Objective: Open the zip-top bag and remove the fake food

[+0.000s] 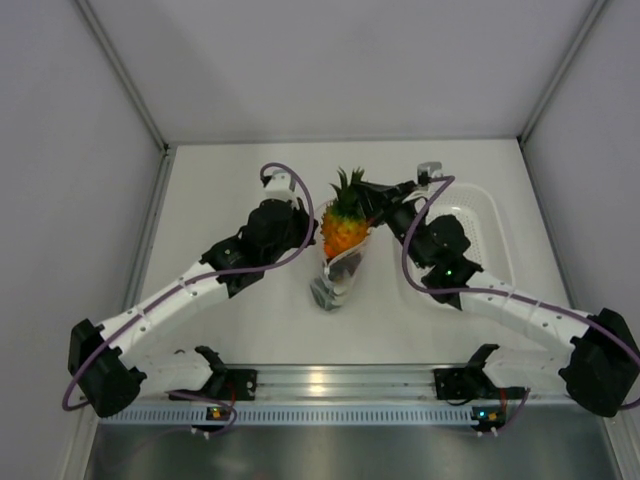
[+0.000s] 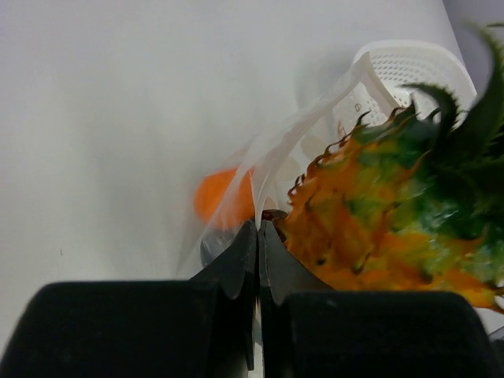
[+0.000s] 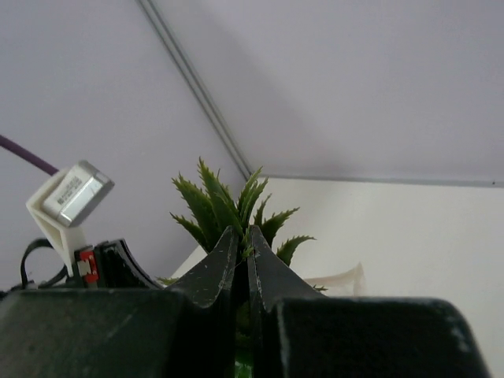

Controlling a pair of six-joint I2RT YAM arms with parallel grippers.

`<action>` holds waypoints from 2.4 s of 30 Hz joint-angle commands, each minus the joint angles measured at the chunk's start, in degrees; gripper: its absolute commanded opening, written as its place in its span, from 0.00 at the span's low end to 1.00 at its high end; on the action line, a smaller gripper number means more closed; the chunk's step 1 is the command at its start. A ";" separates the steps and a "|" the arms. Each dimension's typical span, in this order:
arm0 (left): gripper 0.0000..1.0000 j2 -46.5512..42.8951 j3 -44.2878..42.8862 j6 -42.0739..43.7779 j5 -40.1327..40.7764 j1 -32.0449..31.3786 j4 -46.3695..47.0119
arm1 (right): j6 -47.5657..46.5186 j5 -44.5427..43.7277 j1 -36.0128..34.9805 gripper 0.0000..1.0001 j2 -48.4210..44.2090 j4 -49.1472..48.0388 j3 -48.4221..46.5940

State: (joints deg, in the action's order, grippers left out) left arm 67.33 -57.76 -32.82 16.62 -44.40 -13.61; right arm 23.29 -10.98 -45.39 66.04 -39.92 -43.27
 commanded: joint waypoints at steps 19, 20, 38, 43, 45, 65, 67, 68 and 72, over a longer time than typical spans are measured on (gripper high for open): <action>0.00 0.61 -8.51 3.81 5.27 5.99 -8.37 | 9.66 -1.69 16.37 0.00 -15.76 3.61 -4.90; 0.00 0.52 -8.69 3.90 5.18 6.17 -8.37 | 12.02 -0.80 19.51 0.00 -16.20 4.32 -4.81; 0.00 1.31 -12.73 6.01 0.18 9.77 -9.16 | 31.63 23.10 30.71 0.00 -10.59 -0.05 -0.77; 0.00 2.28 -13.34 5.92 -1.76 9.77 -8.98 | 34.80 24.43 30.36 0.00 -9.88 -4.55 0.03; 0.00 3.15 -13.78 6.10 -4.47 9.77 -8.89 | 36.47 26.44 30.44 0.00 -9.18 -6.12 -0.41; 0.00 3.07 -11.68 3.64 -2.64 9.77 -7.31 | 2.74 -8.42 23.85 0.00 -16.47 22.51 -8.06; 0.00 3.07 -11.59 3.81 -3.26 9.77 -7.31 | -1.39 -13.52 24.64 0.00 -15.07 22.78 -7.28; 0.00 3.07 -11.59 4.08 -3.61 9.77 -7.31 | -2.36 -14.67 24.82 0.00 -14.80 22.00 -6.58; 0.00 2.54 -11.15 4.34 -4.58 9.77 -7.23 | -7.45 -19.07 26.83 0.00 -12.78 15.25 -2.10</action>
State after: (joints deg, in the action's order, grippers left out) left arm 72.47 -69.54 -28.95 12.75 -34.89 -23.57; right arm 23.00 -23.00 -20.03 52.23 -20.51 -47.35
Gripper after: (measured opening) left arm 0.019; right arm 0.033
